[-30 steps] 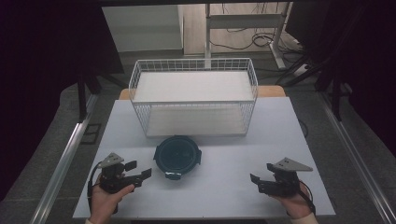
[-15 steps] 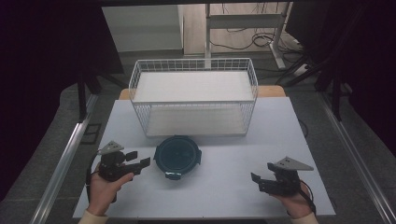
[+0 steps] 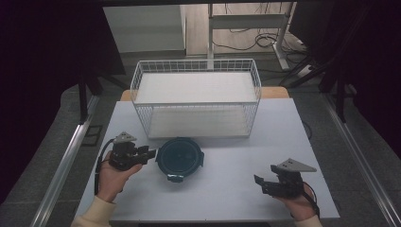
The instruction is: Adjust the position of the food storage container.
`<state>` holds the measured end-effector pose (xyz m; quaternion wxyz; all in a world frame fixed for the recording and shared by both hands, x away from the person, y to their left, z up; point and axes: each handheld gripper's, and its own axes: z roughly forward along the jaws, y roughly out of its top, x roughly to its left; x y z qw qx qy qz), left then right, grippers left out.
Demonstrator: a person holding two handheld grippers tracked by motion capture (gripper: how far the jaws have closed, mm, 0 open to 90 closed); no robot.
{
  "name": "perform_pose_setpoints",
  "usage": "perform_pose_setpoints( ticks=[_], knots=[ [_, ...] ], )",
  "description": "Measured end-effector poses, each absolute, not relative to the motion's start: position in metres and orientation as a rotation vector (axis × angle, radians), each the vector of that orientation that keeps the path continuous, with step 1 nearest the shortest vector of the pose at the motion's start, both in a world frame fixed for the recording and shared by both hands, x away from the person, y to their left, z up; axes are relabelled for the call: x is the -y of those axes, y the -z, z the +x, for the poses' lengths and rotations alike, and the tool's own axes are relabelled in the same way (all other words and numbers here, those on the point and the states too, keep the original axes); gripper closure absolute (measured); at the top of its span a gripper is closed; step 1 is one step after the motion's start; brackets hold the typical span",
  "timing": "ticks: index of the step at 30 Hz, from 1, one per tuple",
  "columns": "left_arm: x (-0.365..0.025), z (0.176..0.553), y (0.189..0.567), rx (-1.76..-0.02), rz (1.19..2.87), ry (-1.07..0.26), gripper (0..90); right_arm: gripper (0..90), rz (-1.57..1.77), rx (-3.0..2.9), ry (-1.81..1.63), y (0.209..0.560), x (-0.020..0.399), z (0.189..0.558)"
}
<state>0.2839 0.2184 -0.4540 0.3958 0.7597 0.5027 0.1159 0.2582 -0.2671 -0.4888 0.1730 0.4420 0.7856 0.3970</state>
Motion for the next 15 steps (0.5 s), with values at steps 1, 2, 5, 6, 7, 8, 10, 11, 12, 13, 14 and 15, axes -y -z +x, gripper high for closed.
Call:
perform_pose_setpoints(
  ticks=[1,2,5,6,7,8,10,11,12,13,14,15],
  knots=[
    [-0.218,0.287,0.454,-1.282,1.934,-0.294,76.3,22.5,1.254,-2.232,-1.122,0.489,0.267,0.258],
    [-0.218,0.29,0.454,-1.281,1.942,-0.292,76.3,22.5,1.254,-2.232,-1.122,0.489,0.267,0.258],
    [-0.216,0.299,0.454,-1.279,1.958,-0.267,85.1,22.9,1.256,-2.241,-1.118,0.49,0.267,0.259],
    [-0.214,0.301,0.454,-1.272,1.97,-0.273,86.5,22.9,1.257,-2.245,-1.113,0.49,0.267,0.259],
    [-0.212,0.305,0.455,-1.268,1.983,-0.285,87.8,22.9,1.257,-2.248,-1.112,0.49,0.267,0.259],
    [-0.21,0.311,0.456,-1.268,2.001,-0.288,90.0,22.9,1.258,-2.248,-1.108,0.491,0.267,0.26],
    [-0.21,0.315,0.457,-1.269,2.01,-0.293,90.0,22.9,1.259,-2.247,-1.106,0.491,0.268,0.26],
    [-0.21,0.322,0.459,-1.279,2.007,-0.277,90.0,22.9,1.261,-2.244,-1.104,0.491,0.268,0.26],
    [-0.21,0.322,0.459,-1.279,2.007,-0.277,90.0,22.9,1.263,-2.242,-1.103,0.49,0.268,0.26],
    [-0.209,0.327,0.463,-1.286,2.013,-0.266,90.0,22.9,1.263,-2.241,-1.103,0.49,0.268,0.26],
    [-0.209,0.327,0.463,-1.286,2.013,-0.266,90.0,22.9,1.263,-2.241,-1.103,0.49,0.268,0.26],
    [-0.208,0.329,0.465,-1.292,2.025,-0.261,90.0,22.9,1.264,-2.244,-1.103,0.49,0.268,0.26]
  ],
)
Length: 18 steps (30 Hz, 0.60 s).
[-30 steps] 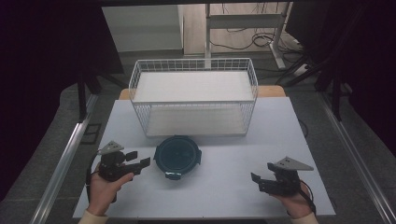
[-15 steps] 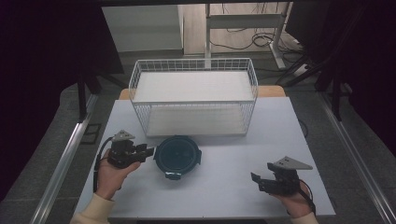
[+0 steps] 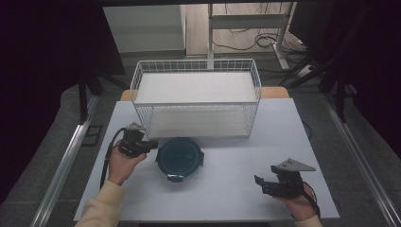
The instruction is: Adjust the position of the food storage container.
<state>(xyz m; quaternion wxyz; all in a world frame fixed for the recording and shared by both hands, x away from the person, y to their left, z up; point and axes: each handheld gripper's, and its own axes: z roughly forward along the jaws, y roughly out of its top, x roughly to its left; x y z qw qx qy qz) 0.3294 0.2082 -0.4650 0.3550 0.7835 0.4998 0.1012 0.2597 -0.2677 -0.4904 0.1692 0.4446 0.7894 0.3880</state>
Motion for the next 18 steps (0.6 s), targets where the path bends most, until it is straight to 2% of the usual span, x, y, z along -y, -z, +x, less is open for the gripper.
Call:
perform_pose_setpoints(
  ticks=[18],
  knots=[
    [-0.206,0.342,0.476,-1.326,2.097,-0.211,90.0,23.0,1.27,-2.249,-1.093,0.492,0.267,0.261]
  ],
)
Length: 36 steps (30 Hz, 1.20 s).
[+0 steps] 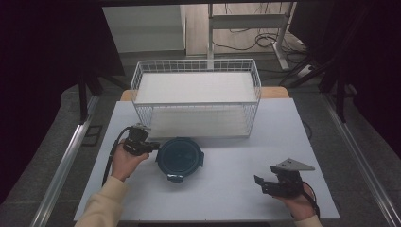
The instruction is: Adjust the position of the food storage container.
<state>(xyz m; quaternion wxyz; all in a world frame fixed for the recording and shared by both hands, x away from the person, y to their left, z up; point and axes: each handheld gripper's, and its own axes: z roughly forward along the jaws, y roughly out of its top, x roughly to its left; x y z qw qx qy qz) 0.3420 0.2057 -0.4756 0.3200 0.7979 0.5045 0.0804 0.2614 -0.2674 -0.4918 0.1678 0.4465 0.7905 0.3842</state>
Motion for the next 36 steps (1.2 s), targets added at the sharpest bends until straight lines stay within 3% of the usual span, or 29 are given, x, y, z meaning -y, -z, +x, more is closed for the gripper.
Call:
perform_pose_setpoints(
  ticks=[36],
  knots=[
    [-0.188,0.339,0.476,-1.28,2.121,-0.191,90.0,23.4,1.36,-2.237,-1.233,0.484,0.266,0.262]
  ],
)
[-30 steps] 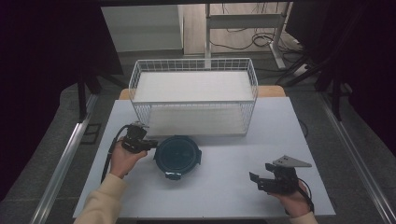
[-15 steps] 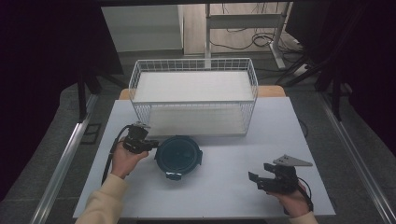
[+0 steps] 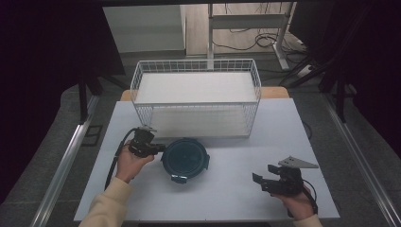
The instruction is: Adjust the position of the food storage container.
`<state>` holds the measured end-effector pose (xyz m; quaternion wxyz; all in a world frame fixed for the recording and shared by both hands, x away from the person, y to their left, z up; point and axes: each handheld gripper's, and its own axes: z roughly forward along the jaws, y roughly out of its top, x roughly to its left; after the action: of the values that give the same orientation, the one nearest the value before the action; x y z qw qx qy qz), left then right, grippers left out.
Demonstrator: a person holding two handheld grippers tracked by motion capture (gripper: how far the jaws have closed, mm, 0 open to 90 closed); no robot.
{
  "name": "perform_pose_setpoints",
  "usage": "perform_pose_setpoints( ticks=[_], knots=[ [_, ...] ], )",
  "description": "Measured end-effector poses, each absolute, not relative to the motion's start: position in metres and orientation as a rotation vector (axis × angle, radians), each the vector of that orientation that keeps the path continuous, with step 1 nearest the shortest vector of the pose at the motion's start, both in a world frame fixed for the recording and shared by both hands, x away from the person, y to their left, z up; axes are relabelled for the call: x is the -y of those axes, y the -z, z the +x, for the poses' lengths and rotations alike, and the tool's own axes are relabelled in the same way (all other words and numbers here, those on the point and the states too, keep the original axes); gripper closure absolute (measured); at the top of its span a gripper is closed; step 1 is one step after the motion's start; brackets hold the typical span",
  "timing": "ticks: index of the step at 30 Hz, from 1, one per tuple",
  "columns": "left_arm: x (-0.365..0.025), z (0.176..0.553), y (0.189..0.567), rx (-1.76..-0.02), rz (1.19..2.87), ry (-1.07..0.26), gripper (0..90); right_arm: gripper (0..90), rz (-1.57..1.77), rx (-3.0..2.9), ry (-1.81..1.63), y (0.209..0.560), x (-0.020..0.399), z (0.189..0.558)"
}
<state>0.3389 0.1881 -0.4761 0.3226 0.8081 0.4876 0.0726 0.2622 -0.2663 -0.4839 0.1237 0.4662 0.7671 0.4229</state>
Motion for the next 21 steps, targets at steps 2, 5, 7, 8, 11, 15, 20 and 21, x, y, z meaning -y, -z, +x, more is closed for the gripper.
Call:
perform_pose_setpoints(
  ticks=[2,5,7,8,11,15,20,21],
  knots=[
    [-0.187,0.339,0.476,-1.276,2.123,-0.189,90.0,23.4,1.36,-2.237,-1.231,0.484,0.267,0.262],
    [-0.186,0.339,0.476,-1.273,2.125,-0.189,90.0,23.4,1.361,-2.236,-1.232,0.484,0.267,0.262],
    [-0.185,0.34,0.476,-1.26,2.133,-0.185,90.0,23.4,1.361,-2.235,-1.232,0.484,0.267,0.262],
    [-0.184,0.339,0.476,-1.259,2.134,-0.183,90.0,23.4,1.362,-2.235,-1.231,0.484,0.267,0.262],
    [-0.181,0.338,0.475,-1.249,2.139,-0.179,90.0,23.4,1.362,-2.236,-1.231,0.484,0.267,0.262],
    [-0.175,0.336,0.475,-1.239,2.14,-0.172,90.0,23.4,1.362,-2.234,-1.232,0.484,0.267,0.262],
    [-0.165,0.334,0.474,-1.22,2.143,-0.166,90.0,23.5,1.363,-2.23,-1.232,0.484,0.268,0.262],
    [-0.165,0.334,0.474,-1.22,2.143,-0.166,90.0,23.5,1.363,-2.23,-1.231,0.484,0.268,0.263]
  ],
)
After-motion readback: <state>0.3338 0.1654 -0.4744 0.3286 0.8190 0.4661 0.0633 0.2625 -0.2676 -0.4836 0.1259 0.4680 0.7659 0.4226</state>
